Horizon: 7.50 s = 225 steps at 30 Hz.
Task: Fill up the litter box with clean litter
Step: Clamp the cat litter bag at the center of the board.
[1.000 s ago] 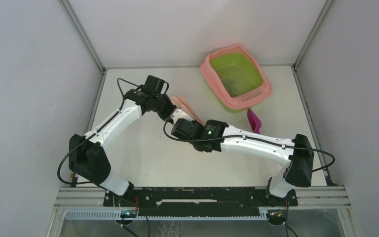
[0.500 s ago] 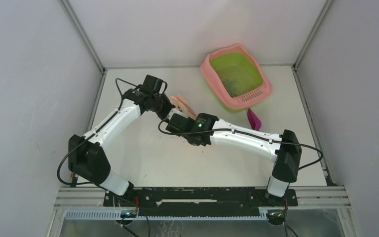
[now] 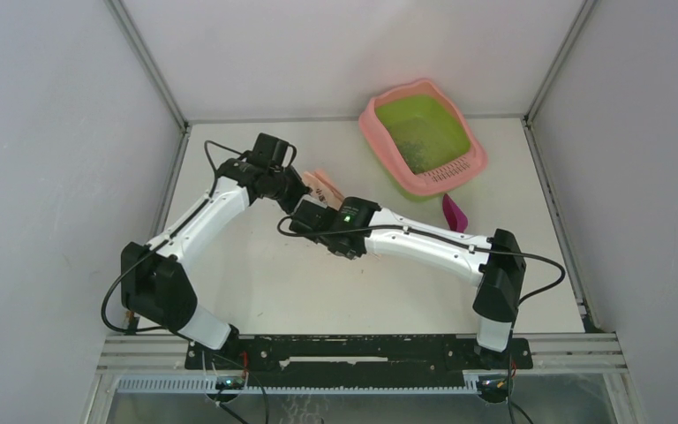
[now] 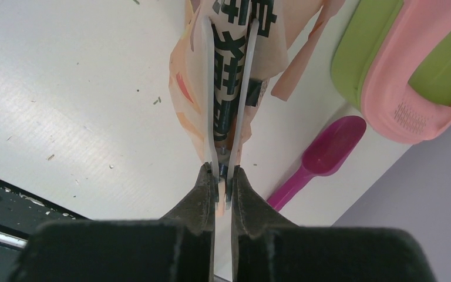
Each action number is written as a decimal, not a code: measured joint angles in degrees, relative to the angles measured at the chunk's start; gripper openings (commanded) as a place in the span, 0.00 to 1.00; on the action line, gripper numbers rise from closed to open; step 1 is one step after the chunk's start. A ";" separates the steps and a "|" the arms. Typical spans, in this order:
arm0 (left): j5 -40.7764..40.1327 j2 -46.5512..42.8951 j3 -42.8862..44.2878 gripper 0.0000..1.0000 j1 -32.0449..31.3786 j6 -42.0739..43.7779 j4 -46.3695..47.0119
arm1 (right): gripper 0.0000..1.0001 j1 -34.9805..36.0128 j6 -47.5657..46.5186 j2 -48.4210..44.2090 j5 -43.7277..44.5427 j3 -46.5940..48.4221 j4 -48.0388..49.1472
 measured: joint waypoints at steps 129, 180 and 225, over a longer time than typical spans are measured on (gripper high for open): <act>8.37 -6.27 -5.86 1.00 5.33 4.35 2.95 | 0.00 -6.73 -15.45 -8.28 -16.83 -12.13 25.05; 4.76 -2.40 -8.33 0.00 1.55 4.90 3.37 | 0.35 -4.74 -15.26 -11.58 -18.38 -14.80 25.77; 5.51 -1.51 -7.72 0.00 2.21 4.94 3.06 | 0.09 -10.01 -14.14 -26.77 -29.24 -29.07 27.61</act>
